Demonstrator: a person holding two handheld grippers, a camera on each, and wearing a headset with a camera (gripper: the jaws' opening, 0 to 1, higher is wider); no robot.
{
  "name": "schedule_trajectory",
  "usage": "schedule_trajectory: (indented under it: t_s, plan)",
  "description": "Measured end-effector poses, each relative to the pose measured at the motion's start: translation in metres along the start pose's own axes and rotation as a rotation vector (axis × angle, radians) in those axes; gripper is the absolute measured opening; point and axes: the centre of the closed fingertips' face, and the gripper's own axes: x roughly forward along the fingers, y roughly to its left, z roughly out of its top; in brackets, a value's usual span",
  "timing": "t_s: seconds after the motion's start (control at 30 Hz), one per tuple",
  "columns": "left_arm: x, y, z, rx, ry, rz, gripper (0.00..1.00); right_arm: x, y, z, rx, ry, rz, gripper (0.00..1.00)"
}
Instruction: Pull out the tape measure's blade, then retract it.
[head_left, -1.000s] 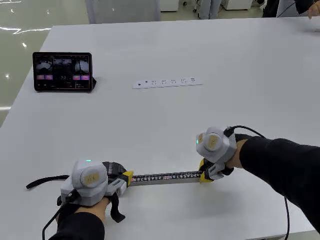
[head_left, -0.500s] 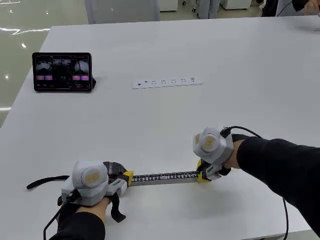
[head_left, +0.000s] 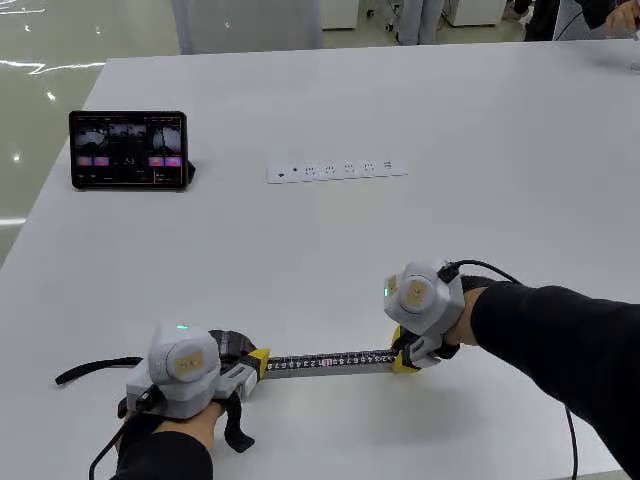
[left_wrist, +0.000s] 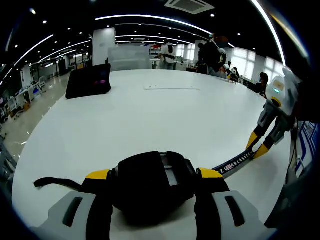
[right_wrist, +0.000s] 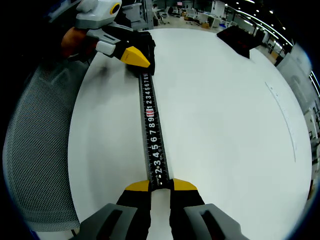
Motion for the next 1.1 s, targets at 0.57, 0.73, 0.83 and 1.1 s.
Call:
schedule_trajectory:
  t_s: [0.57, 0.73, 0.83, 1.1]
  plan:
    - [0.0, 0.0, 0.0, -0.002, 0.007, -0.002, 0.63, 0.002, 0.001, 0.007, -0.002, -0.001, -0.008, 0.1]
    - [0.0, 0.0, 0.0, 0.002, 0.008, -0.001, 0.63, 0.002, 0.001, 0.008, -0.008, 0.002, -0.011, 0.1]
    - [0.0, 0.0, -0.001, 0.003, 0.018, 0.001, 0.63, 0.003, 0.001, 0.01, -0.011, 0.006, -0.008, 0.1]
    - [0.0, -0.001, -0.001, -0.004, 0.019, -0.006, 0.63, 0.004, 0.001, 0.012, -0.011, 0.009, 0.001, 0.1]
